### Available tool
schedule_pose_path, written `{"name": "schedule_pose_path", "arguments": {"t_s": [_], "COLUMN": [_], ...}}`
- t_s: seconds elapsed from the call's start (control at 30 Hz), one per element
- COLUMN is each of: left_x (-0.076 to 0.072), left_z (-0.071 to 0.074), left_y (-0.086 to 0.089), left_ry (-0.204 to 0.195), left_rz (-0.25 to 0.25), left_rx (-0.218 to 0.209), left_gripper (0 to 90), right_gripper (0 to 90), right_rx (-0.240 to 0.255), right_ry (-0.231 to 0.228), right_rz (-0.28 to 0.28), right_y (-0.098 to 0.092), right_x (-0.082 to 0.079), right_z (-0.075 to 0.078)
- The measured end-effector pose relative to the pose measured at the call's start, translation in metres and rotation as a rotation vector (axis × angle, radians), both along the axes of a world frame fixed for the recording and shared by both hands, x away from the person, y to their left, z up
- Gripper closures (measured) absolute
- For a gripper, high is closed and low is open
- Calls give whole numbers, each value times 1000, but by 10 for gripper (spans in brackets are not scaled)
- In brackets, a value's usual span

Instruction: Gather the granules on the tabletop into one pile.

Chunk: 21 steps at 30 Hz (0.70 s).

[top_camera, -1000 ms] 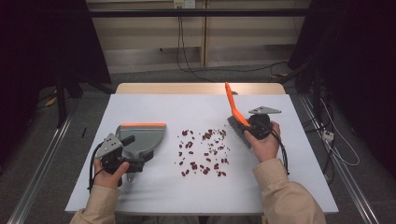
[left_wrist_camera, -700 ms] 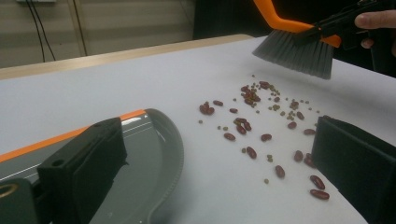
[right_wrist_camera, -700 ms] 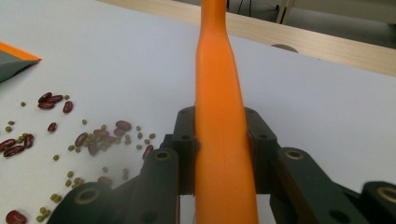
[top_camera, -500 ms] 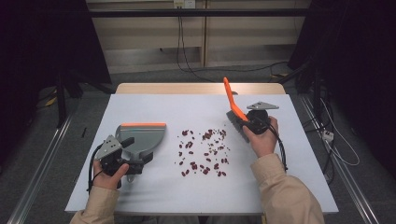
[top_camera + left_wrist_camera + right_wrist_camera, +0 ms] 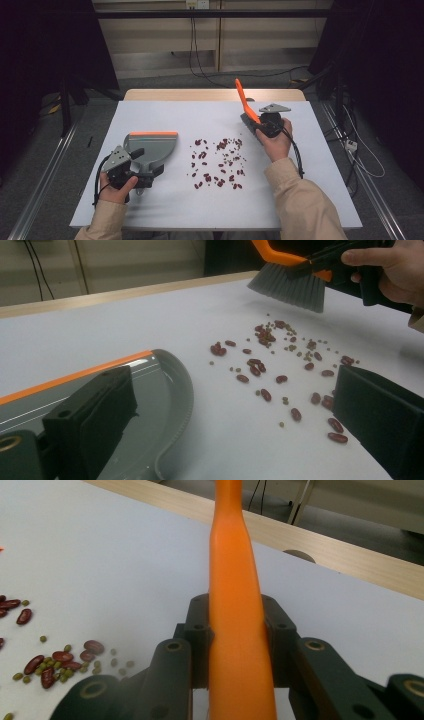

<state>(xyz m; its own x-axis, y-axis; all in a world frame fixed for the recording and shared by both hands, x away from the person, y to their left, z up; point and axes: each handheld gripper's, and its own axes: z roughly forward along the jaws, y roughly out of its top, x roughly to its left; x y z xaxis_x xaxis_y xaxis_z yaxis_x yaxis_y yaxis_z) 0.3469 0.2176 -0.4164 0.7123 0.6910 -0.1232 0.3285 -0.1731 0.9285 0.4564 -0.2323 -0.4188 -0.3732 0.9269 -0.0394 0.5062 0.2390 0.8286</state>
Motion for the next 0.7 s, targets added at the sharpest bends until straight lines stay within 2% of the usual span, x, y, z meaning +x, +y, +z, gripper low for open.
{"name": "schedule_pose_path", "arguments": {"t_s": [0.2,0.3,0.47,0.7], "left_x": [0,1,1,1], "left_z": [-2,-2,-3,-3], "left_y": [0,0,0,1], "left_ry": [8,7,7,10], "left_rz": [-1,-2,-2,1], "left_rx": [9,9,6,3], "left_gripper": [36,36,36,37], "right_gripper": [714,714,715,714], "right_rx": [-26,-116,-183,-198], "right_ry": [-10,-19,-27,-6], "right_rz": [24,72,180,309], "right_y": [6,15,26,29], "right_x": [9,11,8,-4], "right_z": [-12,-18,-19,-17]}}
